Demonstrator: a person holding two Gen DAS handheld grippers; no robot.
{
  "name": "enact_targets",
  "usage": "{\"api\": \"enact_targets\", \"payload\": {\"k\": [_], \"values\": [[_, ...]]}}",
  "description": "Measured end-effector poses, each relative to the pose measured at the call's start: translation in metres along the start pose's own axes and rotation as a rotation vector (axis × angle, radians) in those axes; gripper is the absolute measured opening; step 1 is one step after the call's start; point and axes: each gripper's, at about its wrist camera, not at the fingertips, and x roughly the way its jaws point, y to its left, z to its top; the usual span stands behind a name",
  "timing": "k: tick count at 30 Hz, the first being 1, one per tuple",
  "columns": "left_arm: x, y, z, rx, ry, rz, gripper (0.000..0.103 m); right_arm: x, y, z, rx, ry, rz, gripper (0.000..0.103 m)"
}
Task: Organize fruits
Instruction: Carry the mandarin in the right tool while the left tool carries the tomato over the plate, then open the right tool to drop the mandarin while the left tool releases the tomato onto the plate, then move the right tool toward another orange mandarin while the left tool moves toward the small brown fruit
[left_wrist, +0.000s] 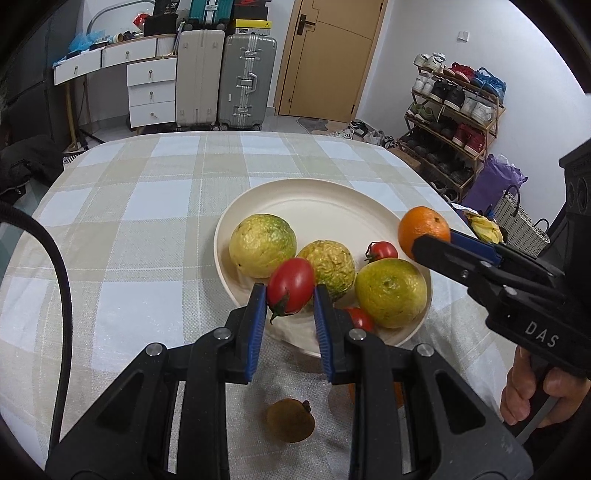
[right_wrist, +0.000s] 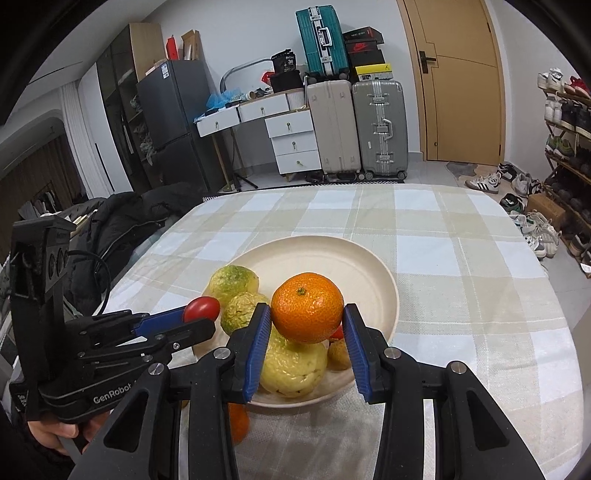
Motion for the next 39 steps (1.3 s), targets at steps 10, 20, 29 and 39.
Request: {"api": "enact_targets", "payload": {"k": [10,20,29,39], "values": [[0.009,0.002,0.002,0.002,0.012,0.016,0.023,0.012,-0.003,0.002,0.014,-0.002,-0.007,0.041],[0.015,0.0,0.0,0.017,0.021,0.01,0.023,0.015,-0.001,0.002,0.001,0.004,0.001,0.041],[-0.002,0.003,-0.001,0.005,0.01,0.018,0.032,-0.011,-0.004,-0.009,0.008,-0.019,-0.021,0.061],[-0.063,0.003,-0.012,0.008,-0.128,0.052,0.086,-0.04,0.0,-0.024,-0.021,-0.034,-0.039,0.097]]}}
